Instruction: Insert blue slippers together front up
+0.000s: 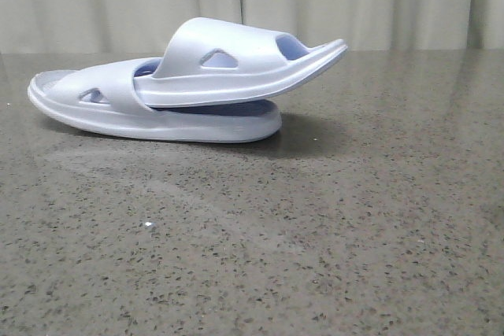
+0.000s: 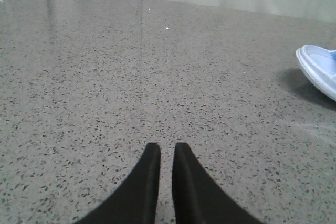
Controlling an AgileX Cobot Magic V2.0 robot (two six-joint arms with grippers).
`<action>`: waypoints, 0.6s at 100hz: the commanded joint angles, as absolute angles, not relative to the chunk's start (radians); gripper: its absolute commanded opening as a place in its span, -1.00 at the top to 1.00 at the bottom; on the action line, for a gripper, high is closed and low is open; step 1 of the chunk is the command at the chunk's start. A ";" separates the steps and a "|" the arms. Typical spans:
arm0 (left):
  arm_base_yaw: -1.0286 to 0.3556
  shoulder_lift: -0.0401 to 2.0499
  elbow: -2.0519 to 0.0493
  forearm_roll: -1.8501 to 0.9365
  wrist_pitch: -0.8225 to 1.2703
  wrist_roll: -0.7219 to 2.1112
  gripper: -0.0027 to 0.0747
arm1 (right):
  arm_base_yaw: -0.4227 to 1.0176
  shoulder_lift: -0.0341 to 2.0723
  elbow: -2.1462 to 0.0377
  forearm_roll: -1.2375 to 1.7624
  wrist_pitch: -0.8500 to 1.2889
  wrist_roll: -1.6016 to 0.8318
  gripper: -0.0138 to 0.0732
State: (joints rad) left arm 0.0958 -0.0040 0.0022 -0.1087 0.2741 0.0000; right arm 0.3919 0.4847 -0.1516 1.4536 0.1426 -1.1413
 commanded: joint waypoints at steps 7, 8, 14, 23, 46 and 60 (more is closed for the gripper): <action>0.095 -0.034 0.015 -0.114 0.185 0.000 0.89 | 0.393 0.485 -0.180 1.465 0.142 -1.150 0.87; 0.095 -0.034 0.015 -0.114 0.185 0.000 0.89 | 0.393 0.485 -0.180 1.465 0.142 -1.150 0.87; 0.095 -0.034 0.015 -0.112 0.178 0.000 0.89 | 0.393 0.485 -0.180 1.465 0.142 -1.150 0.87; 0.095 -0.034 0.013 -0.112 0.154 0.000 0.89 | 0.393 0.485 -0.180 1.465 0.142 -1.150 0.87; 0.095 -0.034 0.013 -0.104 0.039 0.000 0.89 | 0.393 0.485 -0.180 1.465 0.142 -1.150 0.87; 0.095 -0.034 0.013 -0.082 0.032 0.010 0.89 | 0.393 0.485 -0.180 1.465 0.142 -1.150 0.87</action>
